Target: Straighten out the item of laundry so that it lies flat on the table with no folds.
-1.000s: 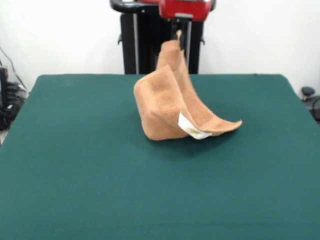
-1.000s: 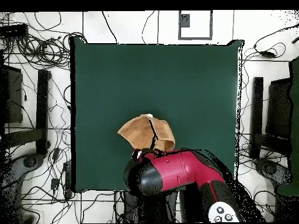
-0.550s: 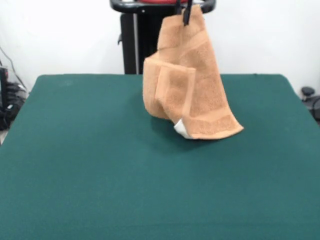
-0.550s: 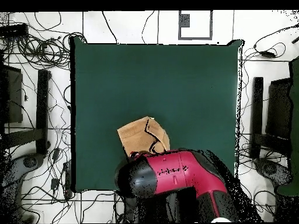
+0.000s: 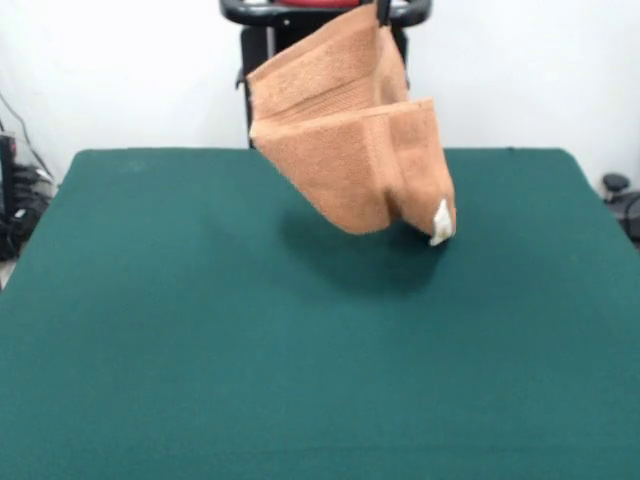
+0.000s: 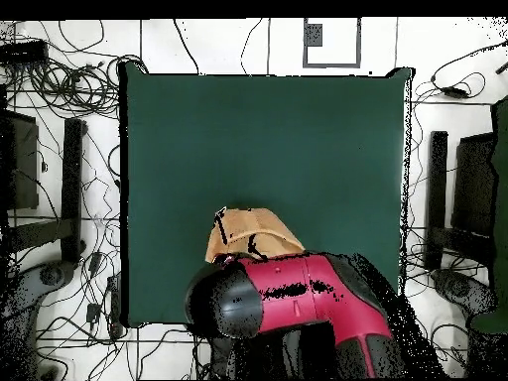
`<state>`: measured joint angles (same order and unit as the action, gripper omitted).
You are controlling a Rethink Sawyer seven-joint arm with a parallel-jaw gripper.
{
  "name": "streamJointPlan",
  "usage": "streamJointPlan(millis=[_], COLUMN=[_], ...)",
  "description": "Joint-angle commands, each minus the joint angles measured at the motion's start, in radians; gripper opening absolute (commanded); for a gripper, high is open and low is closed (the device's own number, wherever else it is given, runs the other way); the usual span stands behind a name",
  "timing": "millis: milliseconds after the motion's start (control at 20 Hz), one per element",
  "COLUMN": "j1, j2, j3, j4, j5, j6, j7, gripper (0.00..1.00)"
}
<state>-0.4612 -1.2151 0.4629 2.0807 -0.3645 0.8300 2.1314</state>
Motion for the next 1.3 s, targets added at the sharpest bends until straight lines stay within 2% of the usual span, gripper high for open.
streamJointPlan(millis=[50, 400, 1300], j1=[-0.009, -0.033, -0.07], j2=[-0.001, 0.007, 0.061], j3=[0.113, 0.138, 0.182], j4=[-0.024, -0.036, -0.064], j5=[0.04, 0.022, -0.041], j6=[0.117, 0.136, 0.088], j7=[-0.251, -0.277, -0.282], gripper=[0.0, 0.0, 0.0])
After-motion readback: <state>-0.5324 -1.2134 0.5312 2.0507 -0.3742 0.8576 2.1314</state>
